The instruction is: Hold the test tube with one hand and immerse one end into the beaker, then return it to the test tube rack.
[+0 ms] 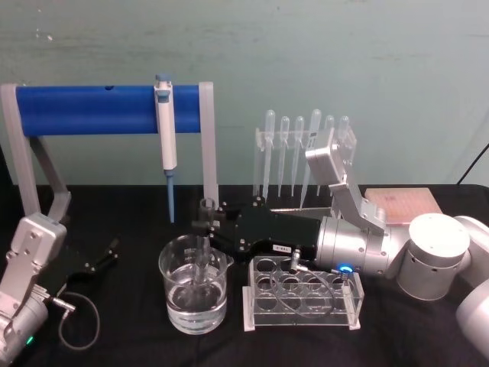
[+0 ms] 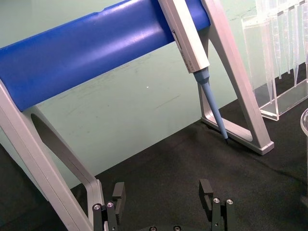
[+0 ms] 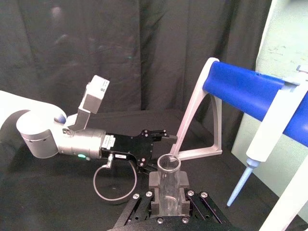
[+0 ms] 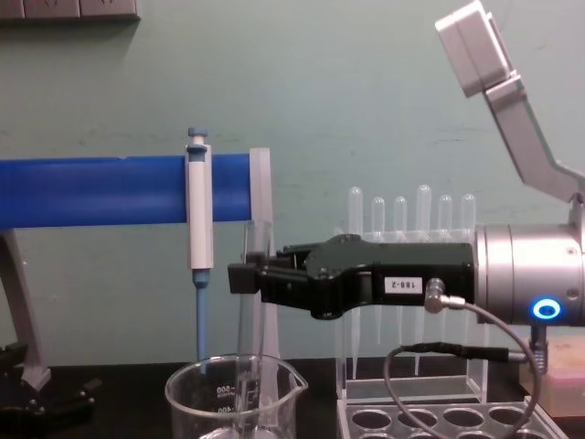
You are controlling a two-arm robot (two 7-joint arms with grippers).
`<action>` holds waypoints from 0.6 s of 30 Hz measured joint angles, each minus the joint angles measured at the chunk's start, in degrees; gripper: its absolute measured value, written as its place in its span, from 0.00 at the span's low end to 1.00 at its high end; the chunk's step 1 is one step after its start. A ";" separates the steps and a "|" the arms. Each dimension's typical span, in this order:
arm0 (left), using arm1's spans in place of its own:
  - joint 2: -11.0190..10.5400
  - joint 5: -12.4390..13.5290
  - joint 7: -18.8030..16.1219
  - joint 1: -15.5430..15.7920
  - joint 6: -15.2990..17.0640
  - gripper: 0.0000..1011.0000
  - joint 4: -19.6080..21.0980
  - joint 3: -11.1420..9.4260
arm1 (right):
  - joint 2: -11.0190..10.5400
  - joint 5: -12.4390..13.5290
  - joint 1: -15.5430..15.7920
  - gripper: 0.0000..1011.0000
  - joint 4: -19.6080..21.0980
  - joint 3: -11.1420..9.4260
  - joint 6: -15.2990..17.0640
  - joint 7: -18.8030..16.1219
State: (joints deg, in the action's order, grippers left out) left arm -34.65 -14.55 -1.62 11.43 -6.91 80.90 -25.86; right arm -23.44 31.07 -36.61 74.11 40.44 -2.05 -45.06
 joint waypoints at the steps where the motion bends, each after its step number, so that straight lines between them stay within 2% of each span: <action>1: 0.00 0.00 0.00 0.00 0.00 0.99 0.00 0.00 | 0.11 -0.08 0.02 0.22 -0.17 -0.01 -0.06 0.00; 18: 0.00 0.00 0.00 0.00 0.00 0.99 0.00 0.00 | 2.16 -2.37 0.27 0.22 -3.45 -0.06 -1.07 -0.23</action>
State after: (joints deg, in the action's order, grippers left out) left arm -34.65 -14.55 -1.62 11.43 -6.91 80.90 -25.86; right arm -21.28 28.70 -36.34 70.66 40.38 -3.12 -45.29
